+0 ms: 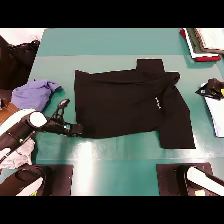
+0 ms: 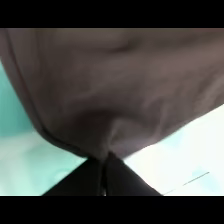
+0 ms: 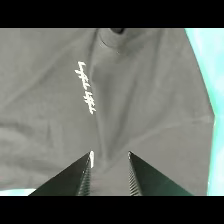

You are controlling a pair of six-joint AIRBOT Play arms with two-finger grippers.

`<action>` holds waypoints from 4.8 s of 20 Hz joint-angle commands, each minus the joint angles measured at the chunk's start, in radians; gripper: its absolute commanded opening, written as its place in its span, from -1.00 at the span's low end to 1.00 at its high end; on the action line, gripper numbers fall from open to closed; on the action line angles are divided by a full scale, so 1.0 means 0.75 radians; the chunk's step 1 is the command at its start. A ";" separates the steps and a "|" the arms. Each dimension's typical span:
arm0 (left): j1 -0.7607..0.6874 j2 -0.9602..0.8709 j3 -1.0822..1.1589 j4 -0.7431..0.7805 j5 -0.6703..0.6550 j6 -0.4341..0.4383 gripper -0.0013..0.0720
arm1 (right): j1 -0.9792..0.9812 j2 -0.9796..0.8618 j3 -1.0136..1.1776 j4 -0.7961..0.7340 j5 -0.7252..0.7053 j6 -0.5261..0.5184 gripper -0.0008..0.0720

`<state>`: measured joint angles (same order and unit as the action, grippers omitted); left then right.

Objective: Fold the shirts.

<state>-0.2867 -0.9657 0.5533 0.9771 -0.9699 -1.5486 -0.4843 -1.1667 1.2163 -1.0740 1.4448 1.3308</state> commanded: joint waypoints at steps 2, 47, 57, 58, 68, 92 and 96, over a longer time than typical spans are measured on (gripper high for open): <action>-0.007 0.005 0.235 0.399 -0.157 -0.116 -0.89 | -0.115 -0.089 -0.086 0.001 0.062 -0.068 -0.24; 0.073 0.156 2.247 0.557 -0.148 -0.053 -0.89 | -0.217 0.421 1.258 0.286 -0.214 0.081 -0.93; 0.073 -0.112 1.306 0.608 -0.354 -0.055 -0.89 | 0.092 -0.116 0.875 0.051 0.369 0.239 -0.93; 0.073 -0.170 1.235 0.608 -0.328 -0.056 -0.89 | 0.170 -0.178 0.833 -0.085 0.360 0.239 -0.93; 0.109 -0.638 1.135 0.677 0.414 -0.066 -0.89 | 0.366 -0.598 0.721 -0.280 -0.375 0.213 -0.93; 0.321 -0.817 1.134 0.522 -0.089 0.103 -0.66 | 0.405 -0.738 0.439 -0.267 -0.157 0.099 -0.63; 0.357 -0.813 1.144 0.546 -0.265 0.070 0.37 | 0.397 -0.706 0.439 -0.267 -0.053 0.099 0.09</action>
<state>-0.0360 -1.5757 1.4059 1.3758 -1.0660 -1.4765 -0.1818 -1.7126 1.5578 -1.2766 1.3464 1.4044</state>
